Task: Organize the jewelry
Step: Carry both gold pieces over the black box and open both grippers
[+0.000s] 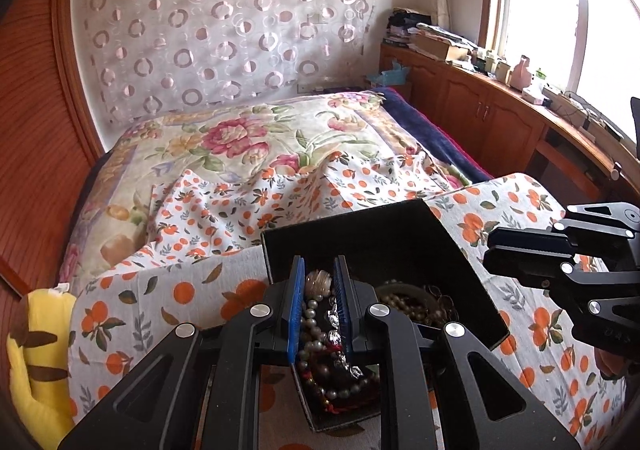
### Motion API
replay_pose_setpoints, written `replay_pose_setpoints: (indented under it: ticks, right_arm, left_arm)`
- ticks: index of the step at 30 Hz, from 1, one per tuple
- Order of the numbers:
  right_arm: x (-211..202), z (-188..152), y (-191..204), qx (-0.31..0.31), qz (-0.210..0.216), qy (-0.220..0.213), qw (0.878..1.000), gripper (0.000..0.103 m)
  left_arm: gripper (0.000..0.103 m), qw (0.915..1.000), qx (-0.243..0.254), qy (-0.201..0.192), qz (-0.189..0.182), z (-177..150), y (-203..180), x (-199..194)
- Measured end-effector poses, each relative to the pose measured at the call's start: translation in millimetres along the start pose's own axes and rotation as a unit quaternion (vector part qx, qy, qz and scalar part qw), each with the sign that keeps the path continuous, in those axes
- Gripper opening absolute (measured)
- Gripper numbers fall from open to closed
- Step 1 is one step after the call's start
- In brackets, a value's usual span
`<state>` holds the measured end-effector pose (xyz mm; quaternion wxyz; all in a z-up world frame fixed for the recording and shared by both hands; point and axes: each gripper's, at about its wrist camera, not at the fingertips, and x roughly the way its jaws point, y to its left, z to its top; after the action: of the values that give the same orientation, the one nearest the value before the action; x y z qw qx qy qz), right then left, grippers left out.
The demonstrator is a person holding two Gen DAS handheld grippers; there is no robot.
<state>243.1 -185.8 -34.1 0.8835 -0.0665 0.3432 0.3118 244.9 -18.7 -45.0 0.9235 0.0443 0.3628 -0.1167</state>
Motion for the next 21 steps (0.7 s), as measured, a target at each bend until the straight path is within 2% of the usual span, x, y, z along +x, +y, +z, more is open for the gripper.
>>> replay_pose_setpoints:
  ticks: [3,4,7,10,12,13,15,17,21]
  right_arm:
    - [-2.8,-3.7,0.1,0.003,-0.002,0.000,1.000,0.014]
    - [-4.3,-4.4,0.5,0.004,-0.003,-0.001,1.000,0.014]
    - [-9.8,-8.5,3.0,0.005,-0.005,-0.004,1.000,0.015]
    - [-16.2,-13.3,4.8,0.008,-0.010,-0.008,1.000,0.017]
    - [-22.8,-19.4,7.1,0.014,-0.014,-0.013,1.000,0.033]
    - [-26.0,-21.5,7.8,0.017,-0.014,-0.016,1.000,0.044]
    - [-35.1,-27.9,11.9,0.020,-0.023,-0.024,0.999,0.055]
    - [-42.0,-32.5,14.2,0.023,-0.035,-0.030,0.999,0.071]
    - [-57.9,-43.4,17.9,0.033,-0.053,-0.044,0.997,0.088]
  left_arm:
    - [0.017,1.0000,0.002,0.000,0.001,1.4,0.7,-0.8]
    - [0.022,1.0000,0.001,-0.001,0.002,0.6,0.5,-2.5]
    - [0.027,1.0000,0.000,-0.006,0.003,-3.7,-1.5,-9.8]
    - [0.037,0.9999,-0.003,-0.011,0.006,-11.7,-4.8,-21.2]
    - [0.046,0.9998,-0.002,-0.016,0.010,-19.2,-8.4,-30.3]
    - [0.053,0.9997,-0.001,-0.019,0.013,-22.6,-9.8,-34.6]
    - [0.062,0.9996,0.000,-0.023,0.019,-30.0,-14.4,-42.3]
    - [0.076,0.9994,0.000,-0.026,0.023,-36.4,-16.9,-49.2]
    - [0.091,0.9988,-0.002,-0.033,0.036,-52.2,-24.5,-64.9]
